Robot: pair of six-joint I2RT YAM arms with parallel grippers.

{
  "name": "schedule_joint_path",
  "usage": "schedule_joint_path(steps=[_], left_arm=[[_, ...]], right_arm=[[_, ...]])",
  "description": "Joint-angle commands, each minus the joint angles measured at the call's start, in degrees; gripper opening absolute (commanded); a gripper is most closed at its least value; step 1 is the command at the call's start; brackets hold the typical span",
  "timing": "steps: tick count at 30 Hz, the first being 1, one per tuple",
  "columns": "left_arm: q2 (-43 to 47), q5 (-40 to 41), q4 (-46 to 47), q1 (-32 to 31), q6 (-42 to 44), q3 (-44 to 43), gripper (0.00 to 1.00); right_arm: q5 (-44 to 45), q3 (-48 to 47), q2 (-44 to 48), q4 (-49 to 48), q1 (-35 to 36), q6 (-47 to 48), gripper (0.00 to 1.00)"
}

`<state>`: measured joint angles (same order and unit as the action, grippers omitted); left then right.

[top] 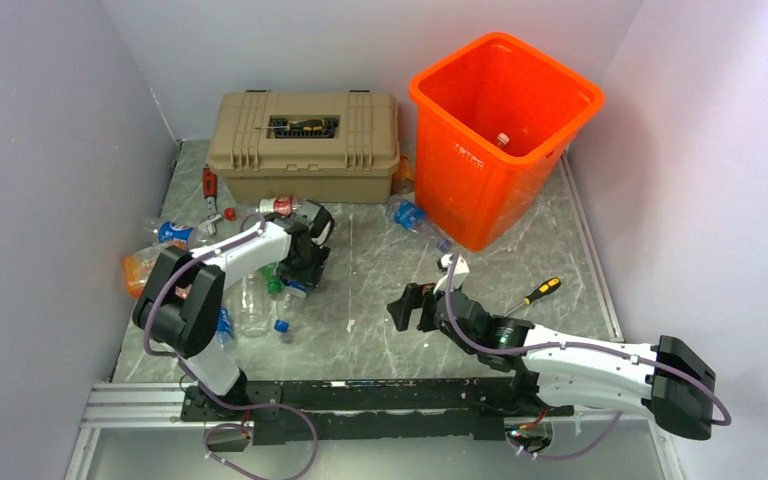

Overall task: Put the plastic bottles in the bin
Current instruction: Pick up the plastic bottle at the center of the board.

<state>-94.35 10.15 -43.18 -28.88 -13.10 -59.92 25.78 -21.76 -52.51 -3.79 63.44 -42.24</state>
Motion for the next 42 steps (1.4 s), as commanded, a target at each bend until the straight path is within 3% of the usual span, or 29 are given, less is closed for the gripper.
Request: schedule_joint_path(steps=[1, 5, 10, 15, 20, 29, 33, 42], left_arm=[[1.89, -3.37, 0.82, 0.10, -0.49, -1.32, 0.57], [8.13, -5.36, 1.60, -0.47, -1.12, -0.31, 0.42], [21.28, -13.11, 5.89, -1.00, -1.61, 0.19, 0.37], [37.85, -27.86, 23.57, -1.00, -3.50, 4.99, 0.37], [50.99, -35.63, 47.90, -1.00, -10.94, 15.24, 0.39], [54.69, -48.05, 71.08, 0.11, -22.61, 26.65, 0.31], [54.97, -50.34, 69.57, 0.50, -23.02, 25.78, 0.29], [55.09, -51.82, 72.91, 0.50, -25.56, 26.96, 0.28]], right_arm=[[-1.09, -1.18, 0.56, -2.27, 0.02, -0.09, 0.99], [-3.29, -0.74, 2.91, -1.78, 0.02, 1.42, 0.99], [-12.79, 1.55, 9.45, -6.47, 0.01, 6.10, 0.99], [-23.67, 2.71, 12.77, -15.90, 0.10, 8.17, 1.00], [-23.82, 0.51, 7.68, -24.10, 2.62, 10.38, 1.00], [-10.14, -4.60, -2.99, -36.14, 10.11, 19.36, 1.00], [-7.59, -3.56, -4.30, -42.43, 10.65, 20.02, 0.99], [-9.61, -9.81, -8.87, -40.13, 10.65, 23.32, 0.96]])
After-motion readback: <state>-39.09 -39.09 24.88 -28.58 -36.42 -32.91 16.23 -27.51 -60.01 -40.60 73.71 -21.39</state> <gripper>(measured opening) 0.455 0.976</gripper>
